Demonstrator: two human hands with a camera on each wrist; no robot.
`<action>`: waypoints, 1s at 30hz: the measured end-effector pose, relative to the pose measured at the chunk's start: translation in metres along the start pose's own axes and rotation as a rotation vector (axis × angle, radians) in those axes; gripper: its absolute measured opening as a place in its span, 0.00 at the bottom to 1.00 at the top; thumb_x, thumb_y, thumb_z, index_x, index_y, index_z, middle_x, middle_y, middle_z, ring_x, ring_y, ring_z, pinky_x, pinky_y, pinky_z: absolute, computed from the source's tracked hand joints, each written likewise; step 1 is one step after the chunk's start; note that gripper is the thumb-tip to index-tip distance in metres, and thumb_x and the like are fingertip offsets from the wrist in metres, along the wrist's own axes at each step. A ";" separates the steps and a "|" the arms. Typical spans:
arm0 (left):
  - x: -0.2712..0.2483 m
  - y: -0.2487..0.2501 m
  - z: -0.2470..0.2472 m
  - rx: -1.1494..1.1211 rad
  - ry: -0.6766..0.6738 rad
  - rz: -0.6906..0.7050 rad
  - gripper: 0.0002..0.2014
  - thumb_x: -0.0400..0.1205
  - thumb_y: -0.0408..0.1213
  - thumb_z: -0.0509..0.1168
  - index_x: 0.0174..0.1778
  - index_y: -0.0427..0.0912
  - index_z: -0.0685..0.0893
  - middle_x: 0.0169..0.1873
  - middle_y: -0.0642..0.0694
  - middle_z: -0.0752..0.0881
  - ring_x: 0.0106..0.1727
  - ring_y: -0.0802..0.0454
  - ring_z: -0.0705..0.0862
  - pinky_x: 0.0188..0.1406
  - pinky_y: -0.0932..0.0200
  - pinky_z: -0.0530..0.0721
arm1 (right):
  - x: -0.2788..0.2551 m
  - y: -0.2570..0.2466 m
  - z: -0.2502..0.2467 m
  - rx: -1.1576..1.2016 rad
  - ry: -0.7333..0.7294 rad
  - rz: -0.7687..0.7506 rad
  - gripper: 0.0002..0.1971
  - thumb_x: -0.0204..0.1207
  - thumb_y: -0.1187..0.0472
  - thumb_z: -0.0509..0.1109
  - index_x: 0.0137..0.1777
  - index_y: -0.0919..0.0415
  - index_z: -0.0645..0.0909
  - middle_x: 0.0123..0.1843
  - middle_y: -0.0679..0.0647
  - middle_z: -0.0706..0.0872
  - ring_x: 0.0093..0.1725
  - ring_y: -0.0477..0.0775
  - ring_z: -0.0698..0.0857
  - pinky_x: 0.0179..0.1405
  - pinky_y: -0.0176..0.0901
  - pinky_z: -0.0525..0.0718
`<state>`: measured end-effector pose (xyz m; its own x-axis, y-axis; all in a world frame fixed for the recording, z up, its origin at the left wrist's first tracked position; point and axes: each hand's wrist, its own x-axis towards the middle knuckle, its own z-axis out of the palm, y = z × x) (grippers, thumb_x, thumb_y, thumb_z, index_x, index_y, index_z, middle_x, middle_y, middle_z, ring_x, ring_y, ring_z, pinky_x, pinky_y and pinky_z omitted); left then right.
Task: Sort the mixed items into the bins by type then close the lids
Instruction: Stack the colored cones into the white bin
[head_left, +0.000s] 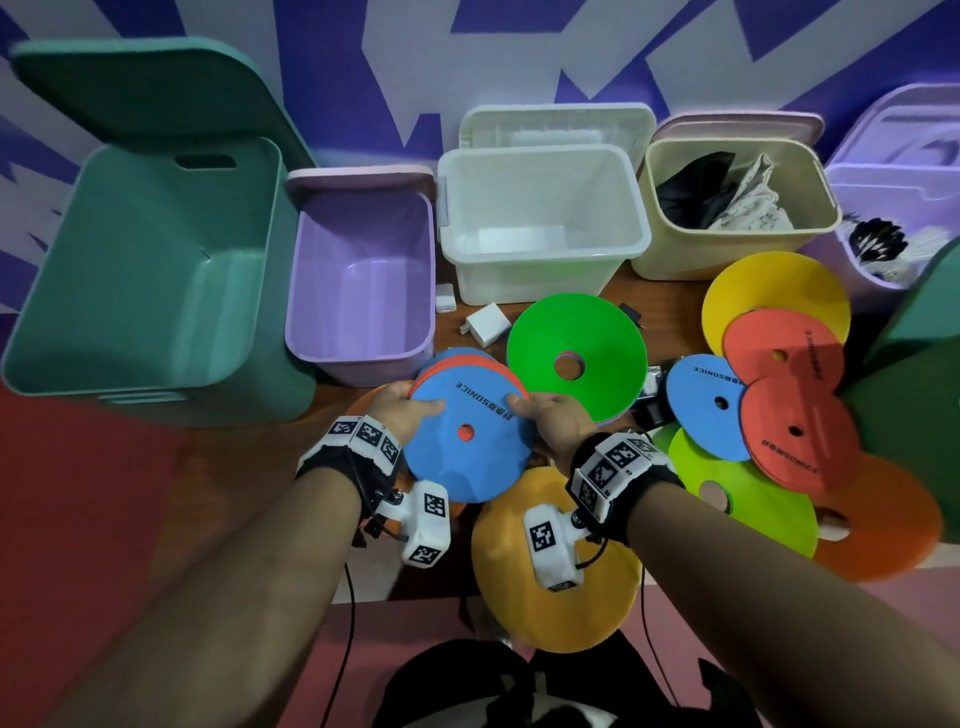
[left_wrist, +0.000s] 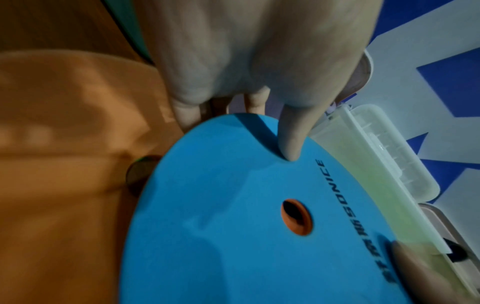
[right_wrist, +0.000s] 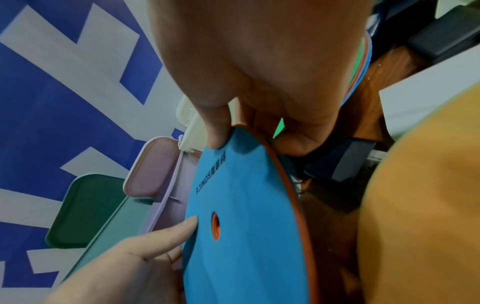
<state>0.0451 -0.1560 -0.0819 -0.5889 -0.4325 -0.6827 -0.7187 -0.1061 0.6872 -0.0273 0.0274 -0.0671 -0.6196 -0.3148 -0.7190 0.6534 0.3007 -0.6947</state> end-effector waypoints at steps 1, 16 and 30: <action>-0.002 0.003 0.000 -0.014 -0.001 0.001 0.04 0.77 0.34 0.73 0.46 0.44 0.85 0.48 0.42 0.89 0.52 0.40 0.88 0.59 0.42 0.85 | -0.002 -0.001 -0.002 0.018 -0.010 -0.016 0.11 0.77 0.64 0.71 0.52 0.73 0.84 0.49 0.68 0.89 0.38 0.59 0.89 0.36 0.42 0.87; -0.035 0.061 0.040 -0.183 -0.134 0.128 0.57 0.60 0.53 0.81 0.83 0.45 0.59 0.71 0.44 0.76 0.68 0.41 0.80 0.68 0.39 0.79 | -0.048 -0.047 -0.054 0.248 0.023 -0.172 0.22 0.80 0.62 0.67 0.63 0.83 0.75 0.61 0.75 0.84 0.55 0.68 0.84 0.62 0.69 0.79; -0.071 0.130 0.136 -0.242 -0.495 0.251 0.06 0.82 0.31 0.67 0.53 0.40 0.82 0.48 0.40 0.90 0.41 0.49 0.91 0.39 0.52 0.91 | -0.065 -0.050 -0.140 0.505 0.305 -0.167 0.26 0.80 0.40 0.61 0.63 0.60 0.82 0.62 0.60 0.87 0.59 0.62 0.86 0.66 0.61 0.79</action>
<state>-0.0570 -0.0175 0.0225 -0.8733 -0.0086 -0.4870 -0.4654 -0.2804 0.8395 -0.0800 0.1587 0.0118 -0.7792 -0.0268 -0.6262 0.6159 -0.2179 -0.7571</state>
